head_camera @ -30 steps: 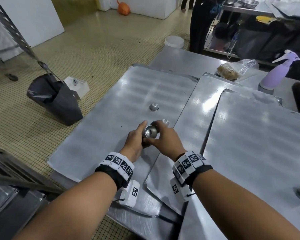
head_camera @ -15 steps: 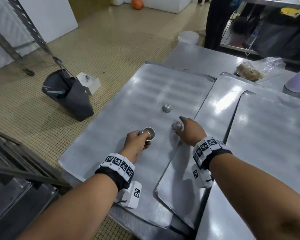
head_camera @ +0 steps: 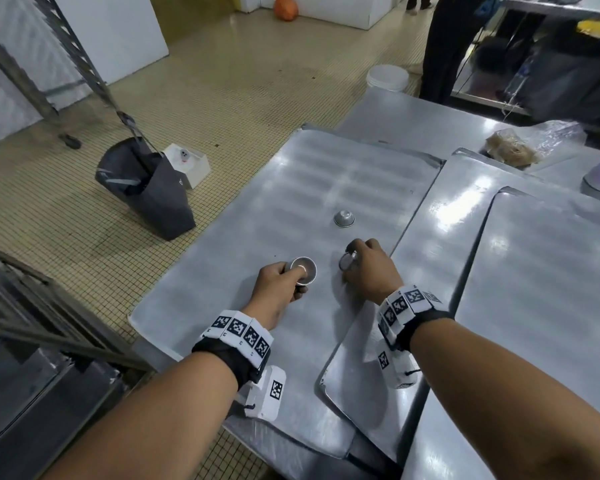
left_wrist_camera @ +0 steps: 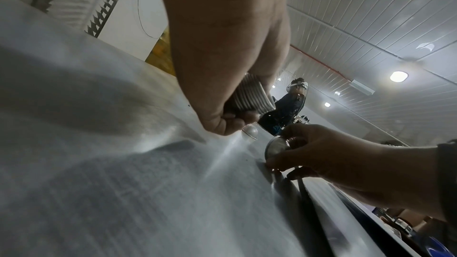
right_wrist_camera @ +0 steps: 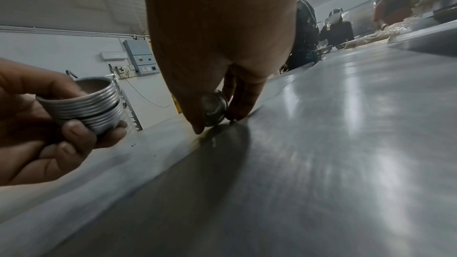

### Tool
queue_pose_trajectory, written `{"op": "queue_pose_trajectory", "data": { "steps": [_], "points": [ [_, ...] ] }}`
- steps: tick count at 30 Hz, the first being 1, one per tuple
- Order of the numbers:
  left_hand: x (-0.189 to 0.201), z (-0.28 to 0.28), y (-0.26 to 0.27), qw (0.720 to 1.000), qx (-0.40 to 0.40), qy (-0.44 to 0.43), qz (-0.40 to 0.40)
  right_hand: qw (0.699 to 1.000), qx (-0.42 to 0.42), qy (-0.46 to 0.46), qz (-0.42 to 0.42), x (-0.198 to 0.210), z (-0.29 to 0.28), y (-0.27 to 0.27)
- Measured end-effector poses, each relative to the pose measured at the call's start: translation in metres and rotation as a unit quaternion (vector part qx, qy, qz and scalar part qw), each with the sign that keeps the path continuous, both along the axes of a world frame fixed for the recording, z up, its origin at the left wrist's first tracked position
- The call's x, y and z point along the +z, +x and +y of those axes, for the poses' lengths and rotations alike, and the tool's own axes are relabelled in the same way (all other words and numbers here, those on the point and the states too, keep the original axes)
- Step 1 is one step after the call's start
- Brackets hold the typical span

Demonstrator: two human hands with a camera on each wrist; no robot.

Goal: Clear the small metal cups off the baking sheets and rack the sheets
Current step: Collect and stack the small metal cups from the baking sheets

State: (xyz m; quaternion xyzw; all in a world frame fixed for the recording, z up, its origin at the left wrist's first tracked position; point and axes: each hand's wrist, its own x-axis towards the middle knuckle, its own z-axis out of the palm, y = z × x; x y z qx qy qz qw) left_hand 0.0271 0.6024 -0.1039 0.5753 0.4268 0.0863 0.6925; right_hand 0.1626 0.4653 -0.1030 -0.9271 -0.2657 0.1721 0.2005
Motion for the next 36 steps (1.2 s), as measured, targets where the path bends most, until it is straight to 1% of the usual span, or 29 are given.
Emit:
{"op": "queue_pose_trajectory", "data": {
  "steps": [10, 16, 19, 22, 29, 33, 36],
  "points": [
    [0.006, -0.006, -0.022, 1.0, -0.009, -0.006, -0.002, 1.0, 0.026, -0.003, -0.003, -0.004, -0.017, -0.028],
    [0.01, -0.013, -0.036, 1.0, 0.013, -0.008, -0.001, 0.998, 0.051, -0.047, -0.003, -0.001, -0.02, -0.03],
    [0.011, -0.015, -0.043, 1.0, 0.026, -0.002, 0.002, 0.994, 0.087, -0.065, -0.01, 0.001, -0.022, -0.034],
    [0.011, -0.02, -0.047, 0.999, 0.044, -0.005, 0.0, 0.997, 0.074, -0.026, -0.001, 0.003, -0.027, -0.036],
    [0.012, -0.033, -0.052, 0.996, 0.089, -0.019, -0.006, 0.992, 0.074, 0.092, -0.033, 0.024, -0.034, -0.053],
    [0.014, -0.035, -0.049, 0.99, 0.124, -0.061, -0.027, 0.987, 0.086, 0.133, -0.04, 0.036, -0.028, -0.072],
    [0.016, -0.033, -0.041, 0.986, 0.118, -0.106, -0.056, 0.986, 0.09, 0.13, -0.049, 0.039, -0.019, -0.083]
  ]
}}
